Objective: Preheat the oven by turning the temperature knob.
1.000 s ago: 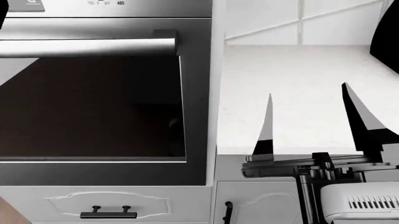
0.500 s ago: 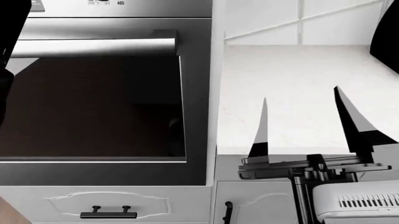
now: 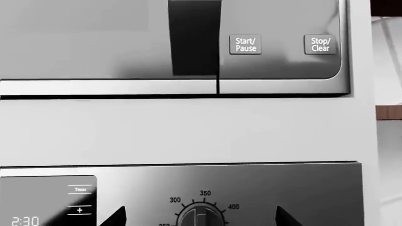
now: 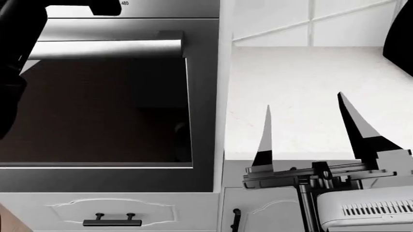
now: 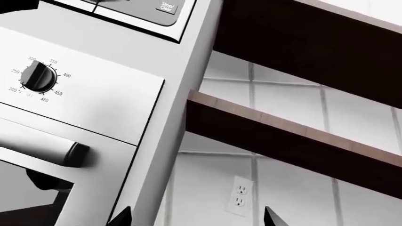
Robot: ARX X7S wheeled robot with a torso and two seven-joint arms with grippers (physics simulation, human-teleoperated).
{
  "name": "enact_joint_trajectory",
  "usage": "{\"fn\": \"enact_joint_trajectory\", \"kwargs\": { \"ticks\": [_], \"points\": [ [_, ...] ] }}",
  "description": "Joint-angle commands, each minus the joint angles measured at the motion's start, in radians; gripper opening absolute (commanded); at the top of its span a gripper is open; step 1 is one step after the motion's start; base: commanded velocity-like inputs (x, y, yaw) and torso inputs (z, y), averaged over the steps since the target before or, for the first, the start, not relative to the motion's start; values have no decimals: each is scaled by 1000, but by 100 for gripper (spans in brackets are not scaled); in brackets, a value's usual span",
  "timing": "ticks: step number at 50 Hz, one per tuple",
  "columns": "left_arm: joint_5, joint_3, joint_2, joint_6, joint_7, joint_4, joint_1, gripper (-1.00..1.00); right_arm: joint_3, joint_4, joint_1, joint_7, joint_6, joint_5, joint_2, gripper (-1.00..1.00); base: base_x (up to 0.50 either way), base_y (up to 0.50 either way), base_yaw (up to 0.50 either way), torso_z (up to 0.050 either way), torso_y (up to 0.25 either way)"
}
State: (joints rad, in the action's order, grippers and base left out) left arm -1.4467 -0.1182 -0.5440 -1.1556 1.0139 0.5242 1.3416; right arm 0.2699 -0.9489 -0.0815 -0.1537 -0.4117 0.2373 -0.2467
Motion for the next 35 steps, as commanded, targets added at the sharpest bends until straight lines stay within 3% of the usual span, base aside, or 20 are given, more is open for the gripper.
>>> {"fn": "enact_joint_trajectory", "kwargs": {
  "ticks": [1,28,35],
  "points": [
    [-20,-3,-1,1,5,-6,-3,100,13,-11,16,14,18,-16,-19,100,0,0,0,0,0],
    [11,-14,12,41,-53,-74,-34,100,21,10,13,5,19,-23,-24,100,0,0,0,0,0],
    [84,-35,4,66,-107,-85,-57,100,28,25,18,-2,36,-20,-28,100,0,0,0,0,0]
  ]
}}
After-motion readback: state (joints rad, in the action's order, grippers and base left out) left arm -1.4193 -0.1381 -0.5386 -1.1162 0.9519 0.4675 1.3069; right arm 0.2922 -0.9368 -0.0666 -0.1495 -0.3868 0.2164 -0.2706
